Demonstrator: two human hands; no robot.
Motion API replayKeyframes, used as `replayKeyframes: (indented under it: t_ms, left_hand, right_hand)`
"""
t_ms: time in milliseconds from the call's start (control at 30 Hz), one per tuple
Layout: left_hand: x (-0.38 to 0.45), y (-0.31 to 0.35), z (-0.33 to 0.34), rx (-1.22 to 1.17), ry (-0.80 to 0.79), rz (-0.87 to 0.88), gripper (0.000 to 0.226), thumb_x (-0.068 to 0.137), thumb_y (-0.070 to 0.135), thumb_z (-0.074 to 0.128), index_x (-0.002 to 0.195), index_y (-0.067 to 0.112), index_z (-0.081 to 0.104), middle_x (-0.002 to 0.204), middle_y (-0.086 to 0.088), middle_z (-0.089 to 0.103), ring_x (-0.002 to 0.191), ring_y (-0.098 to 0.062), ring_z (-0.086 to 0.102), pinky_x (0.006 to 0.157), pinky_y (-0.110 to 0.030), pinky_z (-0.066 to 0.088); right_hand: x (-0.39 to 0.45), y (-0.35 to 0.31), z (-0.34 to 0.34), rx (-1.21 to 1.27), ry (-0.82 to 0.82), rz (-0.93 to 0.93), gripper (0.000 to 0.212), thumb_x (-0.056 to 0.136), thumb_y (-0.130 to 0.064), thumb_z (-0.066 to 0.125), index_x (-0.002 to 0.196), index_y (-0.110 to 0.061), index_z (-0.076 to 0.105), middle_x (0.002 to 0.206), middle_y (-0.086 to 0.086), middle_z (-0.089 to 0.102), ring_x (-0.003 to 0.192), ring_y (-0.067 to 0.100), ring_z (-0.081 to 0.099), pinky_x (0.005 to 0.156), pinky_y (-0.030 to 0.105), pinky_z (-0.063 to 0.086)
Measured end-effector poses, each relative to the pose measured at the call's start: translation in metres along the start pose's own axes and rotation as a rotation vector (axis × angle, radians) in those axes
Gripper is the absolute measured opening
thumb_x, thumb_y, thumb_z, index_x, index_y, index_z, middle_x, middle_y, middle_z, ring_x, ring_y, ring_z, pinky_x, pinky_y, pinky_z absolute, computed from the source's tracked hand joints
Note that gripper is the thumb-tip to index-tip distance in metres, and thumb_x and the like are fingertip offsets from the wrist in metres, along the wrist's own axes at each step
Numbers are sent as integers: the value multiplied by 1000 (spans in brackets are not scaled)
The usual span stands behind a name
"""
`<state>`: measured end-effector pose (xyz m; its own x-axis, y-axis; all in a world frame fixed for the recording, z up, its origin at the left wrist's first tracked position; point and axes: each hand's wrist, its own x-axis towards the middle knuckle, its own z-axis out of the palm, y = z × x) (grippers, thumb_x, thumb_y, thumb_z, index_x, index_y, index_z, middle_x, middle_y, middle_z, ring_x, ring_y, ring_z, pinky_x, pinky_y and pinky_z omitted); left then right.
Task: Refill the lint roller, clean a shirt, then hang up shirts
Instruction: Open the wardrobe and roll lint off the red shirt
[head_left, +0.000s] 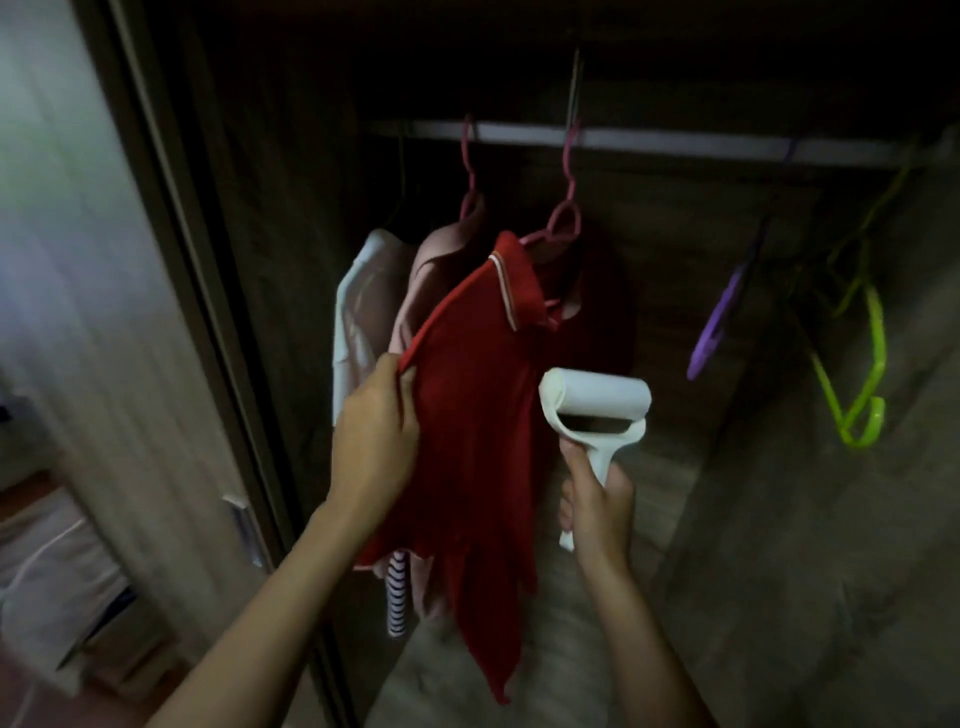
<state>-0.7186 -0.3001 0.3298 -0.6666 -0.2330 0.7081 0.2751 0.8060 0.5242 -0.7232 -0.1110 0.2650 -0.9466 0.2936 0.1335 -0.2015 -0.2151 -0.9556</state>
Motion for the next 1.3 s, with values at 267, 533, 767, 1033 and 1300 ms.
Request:
replayKeyframes:
  t_ms: [267, 533, 767, 1033, 1300]
  left_hand:
    - [11, -38, -28, 231, 1, 7, 52, 88, 63, 38, 101, 14, 51, 67, -12, 67, 66, -38, 66, 60, -45, 52]
    - [-6, -76, -49, 319, -22, 5, 54, 87, 64, 30, 83, 16, 52, 56, -16, 61, 58, -41, 62, 50, -35, 37]
    - [-2, -91, -55, 228, -170, 125, 58, 87, 63, 34, 76, 11, 57, 63, 2, 58, 57, -17, 59, 54, -29, 38]
    - [-12, -83, -60, 336, -67, -32, 54, 92, 60, 33, 87, 8, 46, 58, -14, 58, 62, -42, 59, 55, -31, 28]
    - [-16, -103, -64, 279, -230, 167, 57, 86, 61, 42, 84, 8, 65, 69, -3, 63, 61, -19, 61, 55, -31, 44]
  right_hand:
    - [21, -25, 72, 77, -231, -150, 29, 78, -39, 69, 59, -26, 51, 44, -13, 33, 38, 7, 29, 41, 22, 24]
    - [17, 17, 100, 20, -273, -17, 39, 67, -53, 73, 52, -26, 48, 43, -11, 31, 36, 8, 26, 38, 18, 21]
    - [0, 78, 84, -133, -293, 69, 39, 63, -61, 71, 51, -30, 52, 44, -13, 34, 41, 10, 31, 44, 24, 25]
    - [12, 38, 95, -45, -294, -97, 33, 69, -55, 71, 55, -29, 55, 44, -13, 42, 39, 7, 37, 42, 18, 29]
    - [-9, 119, 81, -224, -279, 53, 48, 62, -62, 75, 59, -17, 58, 48, -7, 50, 46, 10, 45, 52, 30, 37]
